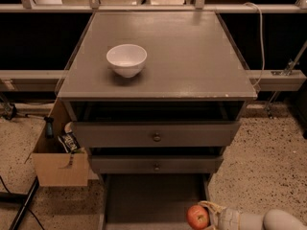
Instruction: Pick apple from bottom drawer and place on counter
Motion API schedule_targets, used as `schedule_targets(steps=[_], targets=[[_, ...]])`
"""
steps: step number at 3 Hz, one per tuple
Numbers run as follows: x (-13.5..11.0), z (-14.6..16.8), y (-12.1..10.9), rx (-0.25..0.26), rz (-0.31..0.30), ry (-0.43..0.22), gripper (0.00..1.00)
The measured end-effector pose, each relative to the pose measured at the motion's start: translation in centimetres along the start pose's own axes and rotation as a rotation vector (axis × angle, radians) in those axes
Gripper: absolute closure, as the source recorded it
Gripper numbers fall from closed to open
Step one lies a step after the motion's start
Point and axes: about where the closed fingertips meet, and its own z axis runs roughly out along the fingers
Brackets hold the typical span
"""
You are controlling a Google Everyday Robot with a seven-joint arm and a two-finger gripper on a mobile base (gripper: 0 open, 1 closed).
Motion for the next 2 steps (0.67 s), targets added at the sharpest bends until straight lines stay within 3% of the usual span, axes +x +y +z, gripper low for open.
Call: schedule_targets(steps=[1,2], targets=[[-3.5,-1.9,-2.2,0.044,-0.066,0.021,1.00],[-9.5,-5.9,-5.6,0.102,-0.157,0.021,1.00]])
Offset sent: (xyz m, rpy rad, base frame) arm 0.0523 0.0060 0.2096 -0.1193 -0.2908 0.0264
